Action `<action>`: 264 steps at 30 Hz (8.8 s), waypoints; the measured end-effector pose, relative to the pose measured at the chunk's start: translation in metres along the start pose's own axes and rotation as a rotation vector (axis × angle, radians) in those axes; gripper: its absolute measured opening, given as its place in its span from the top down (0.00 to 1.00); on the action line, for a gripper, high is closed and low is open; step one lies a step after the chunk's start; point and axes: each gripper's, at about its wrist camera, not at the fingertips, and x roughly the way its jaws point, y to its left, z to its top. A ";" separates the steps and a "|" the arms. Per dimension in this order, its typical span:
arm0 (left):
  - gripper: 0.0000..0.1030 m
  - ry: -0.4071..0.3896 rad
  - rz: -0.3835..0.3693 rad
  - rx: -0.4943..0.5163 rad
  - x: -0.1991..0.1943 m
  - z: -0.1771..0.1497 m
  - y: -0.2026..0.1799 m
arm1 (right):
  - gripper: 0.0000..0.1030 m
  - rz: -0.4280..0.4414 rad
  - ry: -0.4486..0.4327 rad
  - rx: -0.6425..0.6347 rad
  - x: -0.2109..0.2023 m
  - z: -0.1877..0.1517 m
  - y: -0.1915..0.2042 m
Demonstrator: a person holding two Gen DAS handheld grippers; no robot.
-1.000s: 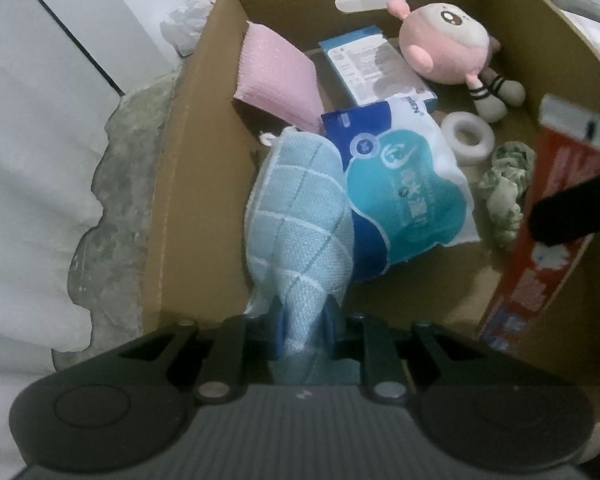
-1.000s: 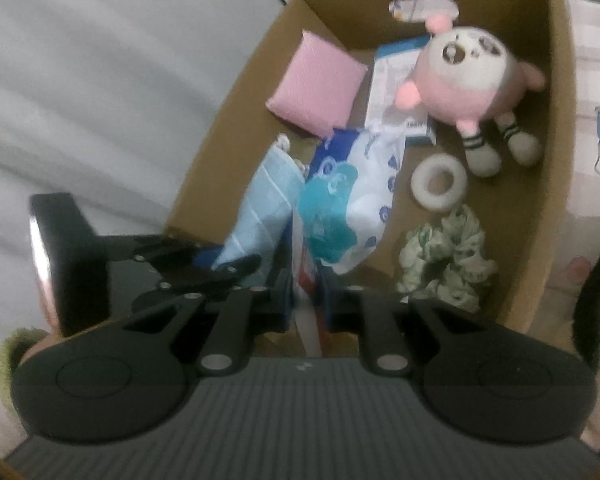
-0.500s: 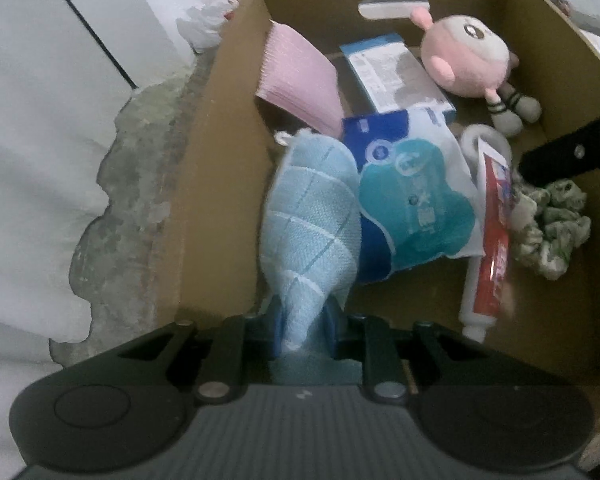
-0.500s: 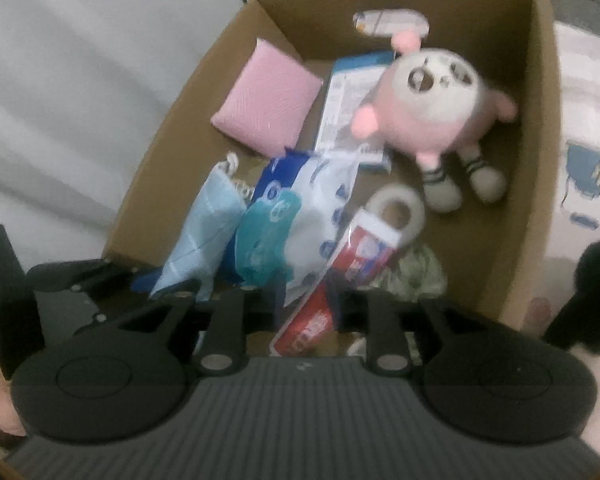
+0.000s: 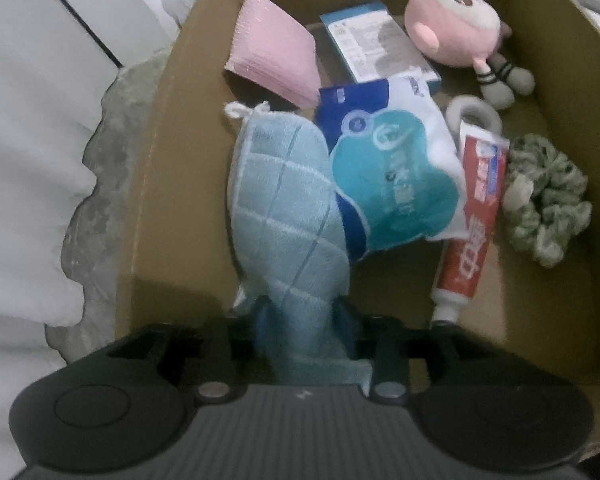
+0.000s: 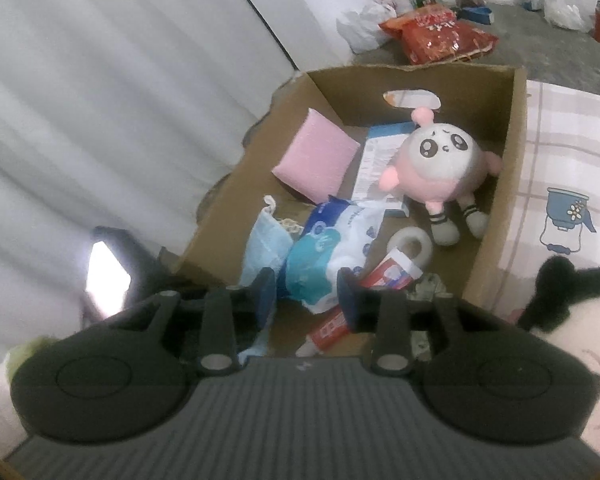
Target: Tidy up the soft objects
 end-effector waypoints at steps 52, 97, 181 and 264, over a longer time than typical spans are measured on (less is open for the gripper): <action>0.10 -0.530 -0.362 0.295 -0.155 0.035 -0.350 | 0.24 -0.487 -0.322 0.243 -0.237 -0.100 -0.320; 0.08 -0.701 -0.674 0.492 -0.185 -0.067 -0.295 | 0.54 0.664 -0.216 0.641 -0.189 -0.207 -0.269; 0.12 -0.133 -0.288 -0.034 -0.105 -0.004 -0.081 | 0.22 0.436 -0.202 0.501 -0.124 -0.165 -0.184; 0.00 -0.457 -0.012 -0.249 -0.137 -0.140 -0.060 | 0.01 -0.499 -0.275 0.072 -0.027 -0.186 0.004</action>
